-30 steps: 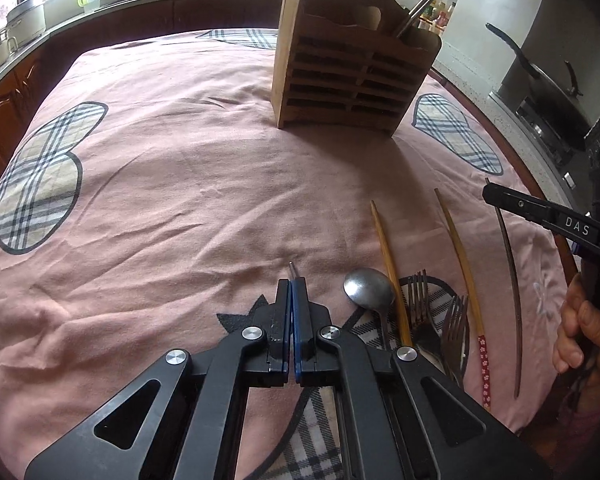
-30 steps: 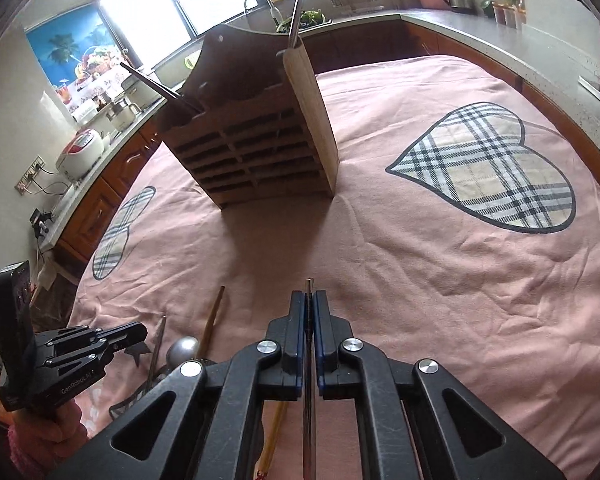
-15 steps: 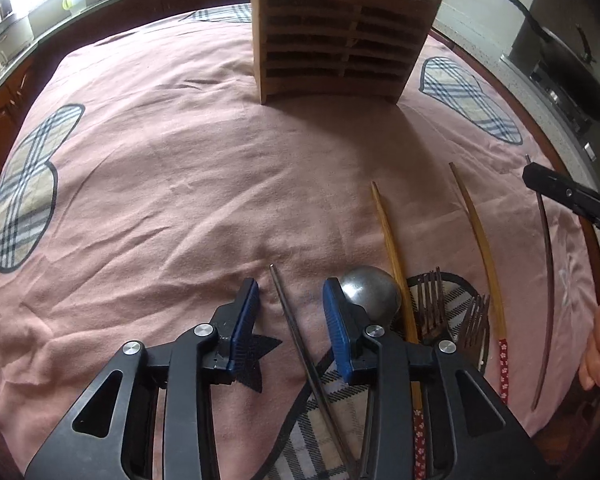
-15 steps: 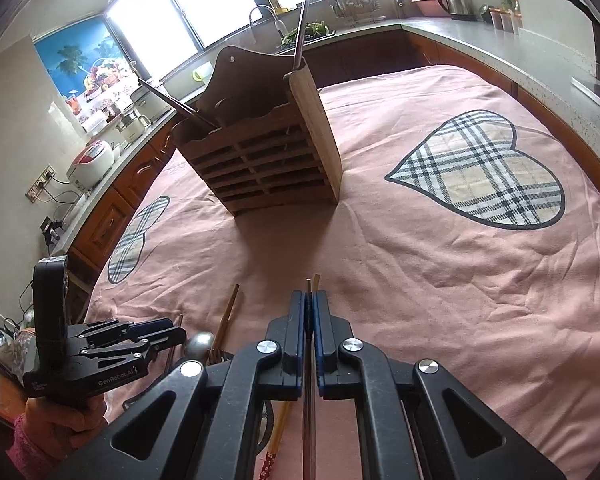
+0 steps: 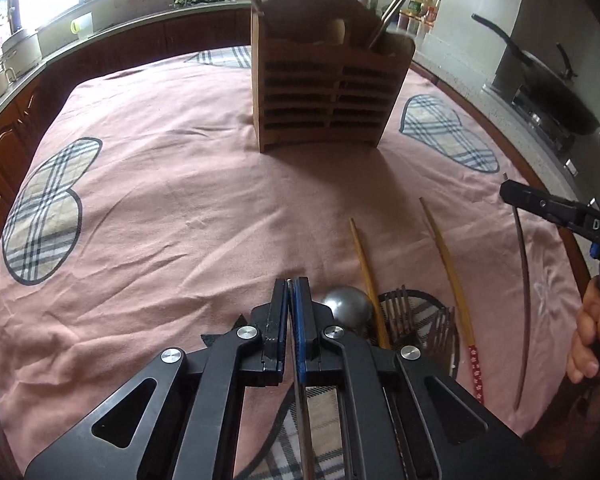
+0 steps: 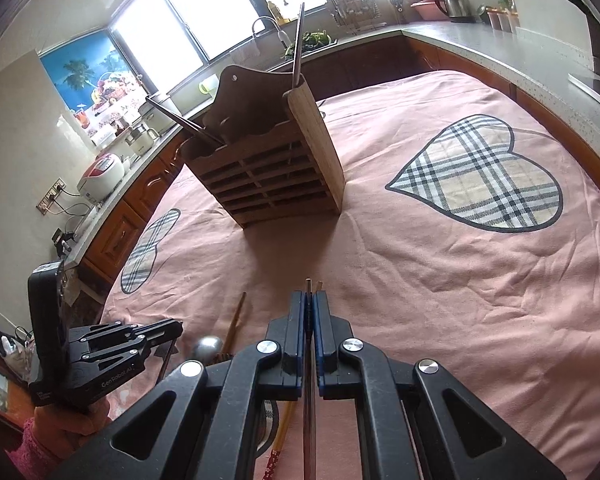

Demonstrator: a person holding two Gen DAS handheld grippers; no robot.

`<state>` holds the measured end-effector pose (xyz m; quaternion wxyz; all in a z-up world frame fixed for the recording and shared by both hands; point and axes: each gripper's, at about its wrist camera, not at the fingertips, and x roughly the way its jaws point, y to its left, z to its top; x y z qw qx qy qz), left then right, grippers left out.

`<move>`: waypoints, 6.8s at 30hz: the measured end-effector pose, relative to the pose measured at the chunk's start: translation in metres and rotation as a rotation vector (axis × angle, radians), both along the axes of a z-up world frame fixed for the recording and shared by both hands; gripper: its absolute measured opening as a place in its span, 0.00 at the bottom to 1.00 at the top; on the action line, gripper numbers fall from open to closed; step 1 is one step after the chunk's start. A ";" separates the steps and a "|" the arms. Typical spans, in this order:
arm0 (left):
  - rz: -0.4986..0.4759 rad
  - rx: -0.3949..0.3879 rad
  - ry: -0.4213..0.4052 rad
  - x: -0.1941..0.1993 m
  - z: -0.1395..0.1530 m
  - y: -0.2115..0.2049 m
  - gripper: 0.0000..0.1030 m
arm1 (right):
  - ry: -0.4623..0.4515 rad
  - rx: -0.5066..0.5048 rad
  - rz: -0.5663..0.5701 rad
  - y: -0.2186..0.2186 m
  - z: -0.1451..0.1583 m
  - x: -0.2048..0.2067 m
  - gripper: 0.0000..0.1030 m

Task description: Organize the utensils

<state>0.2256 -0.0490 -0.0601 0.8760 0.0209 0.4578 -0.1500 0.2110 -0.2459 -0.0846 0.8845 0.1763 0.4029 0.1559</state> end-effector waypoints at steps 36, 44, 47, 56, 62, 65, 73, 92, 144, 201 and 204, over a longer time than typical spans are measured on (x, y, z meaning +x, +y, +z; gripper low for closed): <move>0.202 -0.277 -0.377 -0.068 0.130 0.084 0.02 | -0.262 -0.020 -0.015 0.016 0.093 -0.045 0.04; 0.208 -0.295 -0.393 -0.066 0.135 0.087 0.00 | -0.293 -0.025 -0.027 0.013 0.103 -0.042 0.04; 0.209 -0.288 -0.397 -0.065 0.135 0.087 0.00 | -0.297 -0.027 -0.027 0.013 0.105 -0.039 0.04; 0.342 -0.306 -0.216 -0.036 0.082 0.131 0.00 | -0.286 -0.018 -0.012 0.016 0.099 -0.034 0.04; 0.498 -0.330 -0.038 -0.013 0.019 0.178 0.09 | -0.292 0.000 0.000 0.017 0.100 -0.029 0.04; 0.498 -0.342 -0.003 -0.003 0.006 0.178 0.09 | -0.296 0.009 0.006 0.017 0.102 -0.027 0.04; 0.233 -0.277 0.008 0.023 0.017 0.080 0.33 | -0.312 0.000 -0.030 0.001 0.111 -0.031 0.04; -0.062 0.024 0.160 0.061 -0.040 -0.068 0.08 | -0.289 0.039 -0.132 -0.061 0.099 -0.045 0.04; 0.201 -0.457 -0.450 0.010 0.167 0.068 0.04 | -0.449 0.043 -0.091 -0.012 0.146 -0.010 0.04; 0.246 -0.353 -0.503 0.150 0.101 0.017 0.06 | -0.362 0.061 -0.177 -0.013 0.080 0.146 0.10; 0.245 -0.363 -0.496 0.149 0.102 0.019 0.08 | -0.362 0.075 -0.185 -0.017 0.080 0.145 0.32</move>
